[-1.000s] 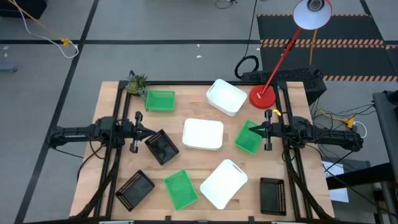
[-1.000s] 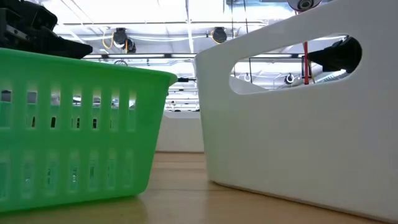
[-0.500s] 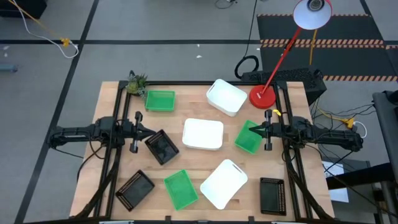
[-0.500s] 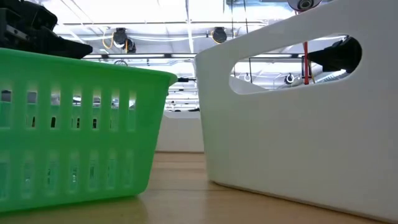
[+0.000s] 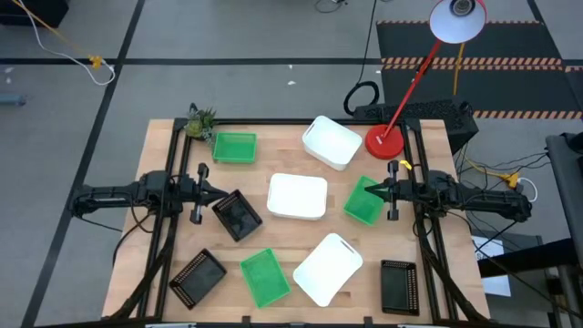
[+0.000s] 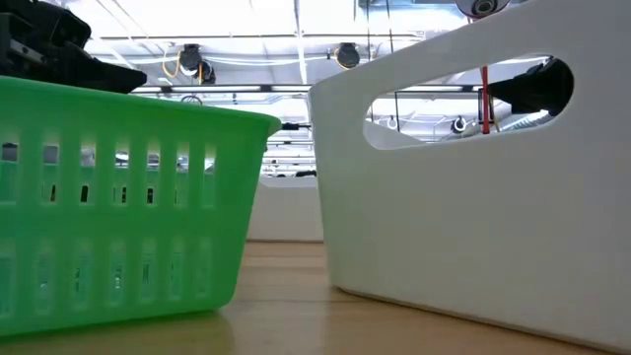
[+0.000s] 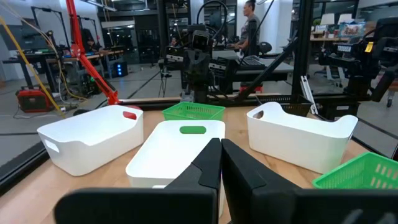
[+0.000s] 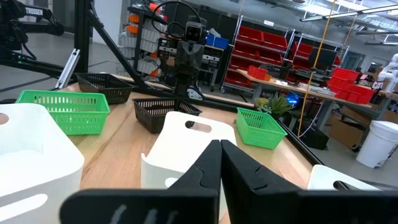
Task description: Stack baskets by color
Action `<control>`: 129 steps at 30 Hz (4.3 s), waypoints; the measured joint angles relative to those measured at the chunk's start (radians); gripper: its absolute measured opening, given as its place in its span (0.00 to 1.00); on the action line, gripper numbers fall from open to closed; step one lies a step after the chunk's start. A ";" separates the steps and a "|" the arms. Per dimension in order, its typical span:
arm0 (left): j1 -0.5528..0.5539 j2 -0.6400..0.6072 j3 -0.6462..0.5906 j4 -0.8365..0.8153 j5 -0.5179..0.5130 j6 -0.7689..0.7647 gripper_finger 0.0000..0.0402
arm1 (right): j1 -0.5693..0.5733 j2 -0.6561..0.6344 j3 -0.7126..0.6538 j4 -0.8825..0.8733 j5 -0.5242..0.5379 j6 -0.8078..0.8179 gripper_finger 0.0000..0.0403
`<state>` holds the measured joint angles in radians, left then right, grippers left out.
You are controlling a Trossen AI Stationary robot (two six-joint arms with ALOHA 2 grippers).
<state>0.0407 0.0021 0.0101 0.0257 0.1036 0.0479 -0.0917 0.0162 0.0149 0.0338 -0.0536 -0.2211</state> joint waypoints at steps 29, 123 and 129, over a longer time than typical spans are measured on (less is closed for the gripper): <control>0.000 0.000 0.000 0.000 0.000 0.000 0.04 | 0.001 0.019 0.052 0.046 0.000 0.121 0.00; -0.009 0.817 0.792 -0.361 -0.053 0.181 0.04 | -0.008 1.151 0.802 -0.246 0.339 0.374 0.00; -0.009 0.814 0.792 -0.374 -0.053 0.182 0.04 | -0.114 1.207 0.882 -0.383 0.236 0.370 0.00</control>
<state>0.0315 0.8165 0.8021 -0.3487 0.0509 0.2294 -0.2053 1.2234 0.8965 -0.3495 0.1819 0.1485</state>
